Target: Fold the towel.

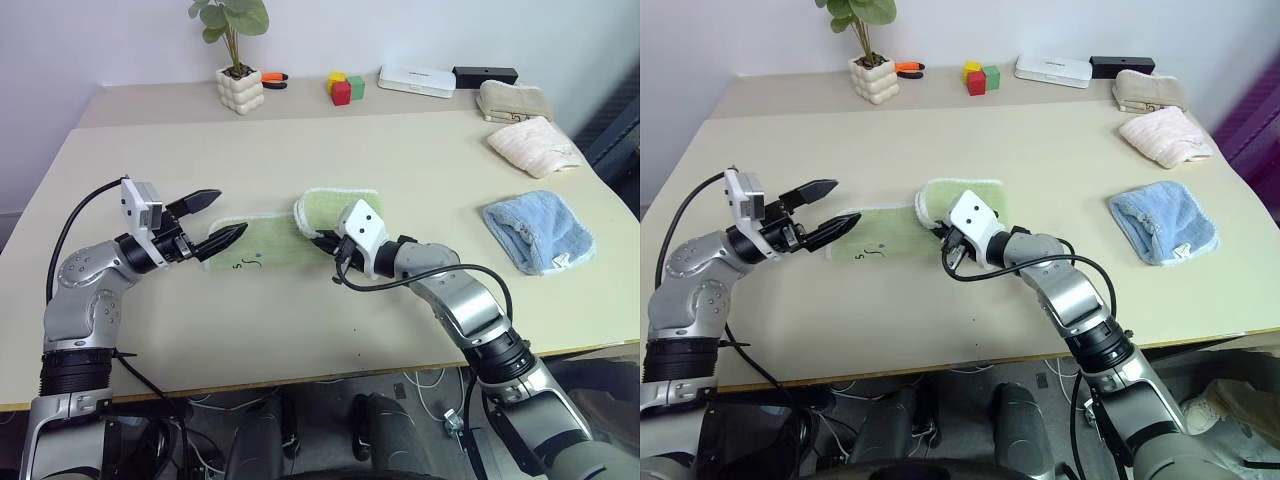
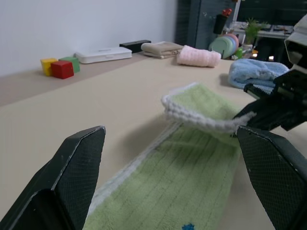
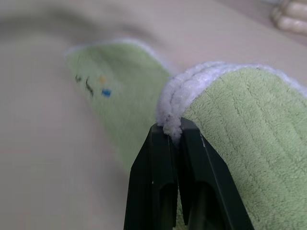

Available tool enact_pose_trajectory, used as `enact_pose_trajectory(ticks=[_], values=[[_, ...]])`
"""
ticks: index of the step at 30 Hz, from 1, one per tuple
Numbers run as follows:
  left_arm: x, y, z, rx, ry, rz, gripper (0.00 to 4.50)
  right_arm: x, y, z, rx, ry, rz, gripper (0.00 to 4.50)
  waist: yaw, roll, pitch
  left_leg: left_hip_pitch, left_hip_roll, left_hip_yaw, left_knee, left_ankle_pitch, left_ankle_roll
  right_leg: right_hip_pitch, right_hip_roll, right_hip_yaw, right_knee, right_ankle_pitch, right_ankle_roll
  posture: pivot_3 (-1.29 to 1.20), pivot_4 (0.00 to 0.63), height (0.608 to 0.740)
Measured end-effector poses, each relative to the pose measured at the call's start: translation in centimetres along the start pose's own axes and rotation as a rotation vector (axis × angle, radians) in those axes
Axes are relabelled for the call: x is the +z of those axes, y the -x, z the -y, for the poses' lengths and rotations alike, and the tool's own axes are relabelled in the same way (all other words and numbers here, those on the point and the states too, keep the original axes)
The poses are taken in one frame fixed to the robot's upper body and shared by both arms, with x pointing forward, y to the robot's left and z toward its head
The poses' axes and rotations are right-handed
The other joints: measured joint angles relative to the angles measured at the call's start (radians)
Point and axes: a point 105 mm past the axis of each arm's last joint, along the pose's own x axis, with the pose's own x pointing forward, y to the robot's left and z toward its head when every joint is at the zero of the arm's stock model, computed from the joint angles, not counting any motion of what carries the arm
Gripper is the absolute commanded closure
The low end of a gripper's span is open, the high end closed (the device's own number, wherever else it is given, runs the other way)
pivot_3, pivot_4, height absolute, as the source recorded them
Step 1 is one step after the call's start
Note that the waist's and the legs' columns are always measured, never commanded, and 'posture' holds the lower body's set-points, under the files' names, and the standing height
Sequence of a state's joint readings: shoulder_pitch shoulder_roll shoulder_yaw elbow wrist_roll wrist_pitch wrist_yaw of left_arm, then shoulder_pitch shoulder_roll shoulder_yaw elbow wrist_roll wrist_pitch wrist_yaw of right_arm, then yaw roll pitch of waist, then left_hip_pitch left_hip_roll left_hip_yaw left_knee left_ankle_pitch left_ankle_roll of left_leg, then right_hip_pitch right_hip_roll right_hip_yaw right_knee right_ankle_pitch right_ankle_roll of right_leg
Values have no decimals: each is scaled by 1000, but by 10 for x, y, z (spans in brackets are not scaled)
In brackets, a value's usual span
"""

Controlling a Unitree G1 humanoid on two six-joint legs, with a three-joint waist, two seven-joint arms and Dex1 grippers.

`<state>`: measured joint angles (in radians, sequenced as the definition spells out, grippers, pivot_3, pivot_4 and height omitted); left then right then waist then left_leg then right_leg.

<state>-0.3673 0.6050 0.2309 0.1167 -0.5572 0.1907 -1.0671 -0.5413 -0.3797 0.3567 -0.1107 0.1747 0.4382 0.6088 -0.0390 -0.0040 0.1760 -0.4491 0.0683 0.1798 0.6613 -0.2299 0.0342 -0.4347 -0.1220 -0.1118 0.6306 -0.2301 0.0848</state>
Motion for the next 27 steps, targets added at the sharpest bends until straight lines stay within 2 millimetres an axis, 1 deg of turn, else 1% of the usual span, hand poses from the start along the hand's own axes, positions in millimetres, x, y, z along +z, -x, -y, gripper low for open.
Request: enact_pose_trajectory(ticks=[2,3,8,9,12,14,15,16,18,19,20,21,22,23,24,27], values=[[0,0,0,1,0,0,0,1,-2,-3,12,-9,6,3513,-2,0,0,0,0,0,0,0,0,0,0,0,0,0,0,0,150,740],[0,0,0,1,0,0,0,0,-3,-4,18,-14,8,3084,-2,0,0,0,0,0,0,0,0,0,0,0,0,0,0,0,150,740],[0,0,0,2,0,0,0,-2,-6,-6,28,-29,3,428,-2,0,0,0,0,1,0,0,-1,0,0,0,0,0,0,0,150,740],[0,0,0,2,0,0,0,-3,-6,-6,28,-27,0,25,-1,0,0,0,0,1,0,0,-1,0,0,0,0,0,0,0,150,740],[0,0,0,3,0,-1,0,-6,-4,-5,47,-15,-15,25,-2,0,0,0,0,1,0,-1,-2,0,0,0,0,0,0,0,150,740],[-1,0,0,3,2,-2,0,-4,-1,-4,53,-53,4,25,-2,0,0,0,0,1,0,-1,-2,0,0,0,0,0,0,0,150,740],[-1,1,0,3,3,-3,0,1,1,1,44,-121,41,25,-2,0,0,0,0,1,0,0,-1,0,0,0,0,0,0,0,150,740],[-2,1,0,4,3,-4,0,11,3,8,38,-200,100,25,-2,0,0,0,0,1,0,0,0,0,0,0,0,0,0,0,150,740],[-2,1,0,4,4,-4,0,34,8,23,23,-268,195,25,-2,0,0,0,0,1,0,0,0,0,0,0,0,0,0,0,150,740],[-2,1,0,4,4,-4,0,51,12,34,5,-311,268,543,-2,0,0,0,0,1,0,0,0,0,0,0,0,0,0,0,150,740],[-2,1,0,5,4,-4,0,62,15,42,-6,-330,315,835,-2,0,0,0,0,1,0,0,0,-1,0,0,0,0,0,0,150,740],[-2,1,0,10,6,-4,0,71,18,50,-18,-331,347,1348,-1,0,0,0,0,1,0,0,0,0,0,0,0,0,0,0,150,740],[-2,1,-1,17,11,-4,0,72,19,56,-38,-328,354,1800,0,-1,0,0,0,1,0,0,0,0,0,0,0,0,0,0,150,740],[-3,1,-2,29,23,-2,0,68,18,61,-59,-336,348,2346,0,-1,-1,0,0,1,0,0,-1,0,0,0,0,0,0,0,150,740],[-4,1,-3,43,38,3,0,59,16,66,-83,-350,329,2845,0,-1,-1,0,0,1,0,0,-1,0,0,0,0,0,0,0,150,740],[-7,3,-5,89,110,24,0,25,8,80,-177,-411,265,4415,-4,-1,-1,0,-1,3,0,0,0,0,0,0,0,1,0,0,150,740]])
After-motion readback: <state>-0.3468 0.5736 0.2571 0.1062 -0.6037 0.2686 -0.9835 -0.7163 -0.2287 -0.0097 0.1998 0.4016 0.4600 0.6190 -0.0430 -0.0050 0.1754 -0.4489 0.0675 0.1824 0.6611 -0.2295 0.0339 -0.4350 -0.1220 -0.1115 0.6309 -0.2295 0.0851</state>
